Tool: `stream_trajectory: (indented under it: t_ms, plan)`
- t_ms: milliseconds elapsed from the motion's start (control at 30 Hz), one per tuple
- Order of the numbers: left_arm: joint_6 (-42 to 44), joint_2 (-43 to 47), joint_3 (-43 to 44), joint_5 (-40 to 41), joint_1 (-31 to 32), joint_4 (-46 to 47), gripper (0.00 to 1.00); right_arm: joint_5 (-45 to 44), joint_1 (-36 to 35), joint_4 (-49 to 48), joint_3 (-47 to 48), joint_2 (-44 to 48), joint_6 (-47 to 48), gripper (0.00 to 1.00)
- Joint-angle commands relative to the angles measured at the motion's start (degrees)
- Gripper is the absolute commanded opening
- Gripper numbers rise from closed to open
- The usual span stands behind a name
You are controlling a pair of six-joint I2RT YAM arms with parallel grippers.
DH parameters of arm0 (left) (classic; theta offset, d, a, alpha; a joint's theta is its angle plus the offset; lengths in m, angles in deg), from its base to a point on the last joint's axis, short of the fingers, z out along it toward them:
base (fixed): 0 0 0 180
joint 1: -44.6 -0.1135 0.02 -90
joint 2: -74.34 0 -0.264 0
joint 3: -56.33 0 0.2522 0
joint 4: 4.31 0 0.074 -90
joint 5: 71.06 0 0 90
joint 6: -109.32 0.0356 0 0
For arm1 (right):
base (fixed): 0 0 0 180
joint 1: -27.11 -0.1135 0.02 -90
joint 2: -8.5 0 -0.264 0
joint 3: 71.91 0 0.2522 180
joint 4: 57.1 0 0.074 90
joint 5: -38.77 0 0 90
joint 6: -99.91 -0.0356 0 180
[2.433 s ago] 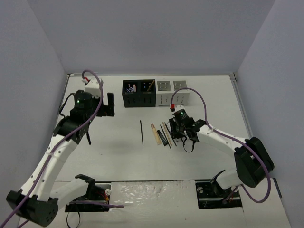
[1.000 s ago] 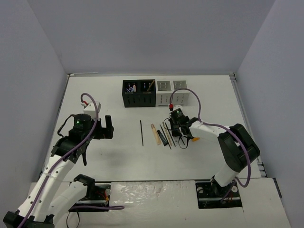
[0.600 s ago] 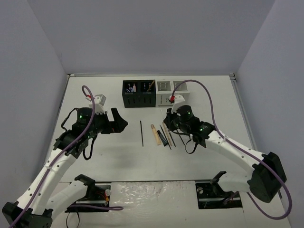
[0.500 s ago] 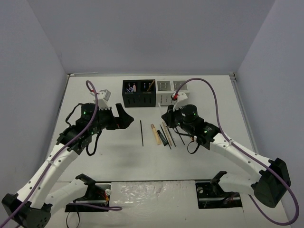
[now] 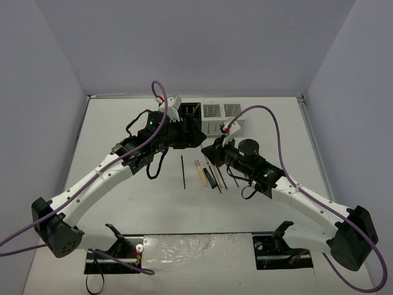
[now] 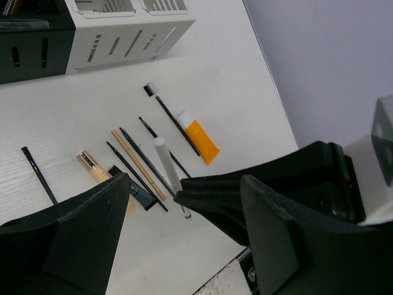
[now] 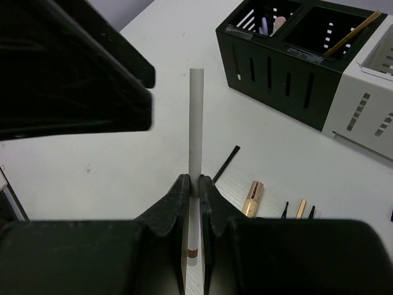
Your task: Organize the makeup
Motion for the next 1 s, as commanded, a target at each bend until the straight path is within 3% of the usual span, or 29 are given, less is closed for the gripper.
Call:
stream_trajectory:
  t_ms: [0,367,533,667,767,800,900,967]
  plan:
    - [-1.71,-2.66,3.59,5.15,0.84,2.69,0.64,1.36,-0.34,-8.66,-0.68,2.73,0.15,0.0]
    - [-2.5,-6.98,4.28,4.24,1.27,4.88,0.38,0.64,-0.34,-9.83,-0.72,2.1,-0.02,0.0]
    - [-2.85,-7.01,2.34,4.25,1.37,6.05,0.03,0.03,-0.32,-10.01,-1.17,1.4,-0.39,0.0]
    - [-2.67,-7.22,1.47,4.05,1.37,7.59,0.0,-0.01,-0.31,-10.12,-0.99,0.53,-0.37,0.01]
    - [-1.06,-7.54,1.46,4.18,1.37,8.32,0.0,-0.1,-0.24,-8.78,-0.28,-0.28,-0.36,0.15]
    - [-0.38,-7.62,1.76,4.7,1.37,8.4,0.0,-0.18,-0.17,-8.4,-0.13,-0.28,-0.14,0.26]
    - [6.98,-8.33,3.55,7.8,1.26,7.12,0.0,-2.25,-0.2,-4.85,0.91,0.2,0.44,0.48]
    - [12.09,-9.18,5.37,10.88,1.08,6.13,0.0,-3.6,0.06,-1.04,1.54,0.99,1.27,0.57]
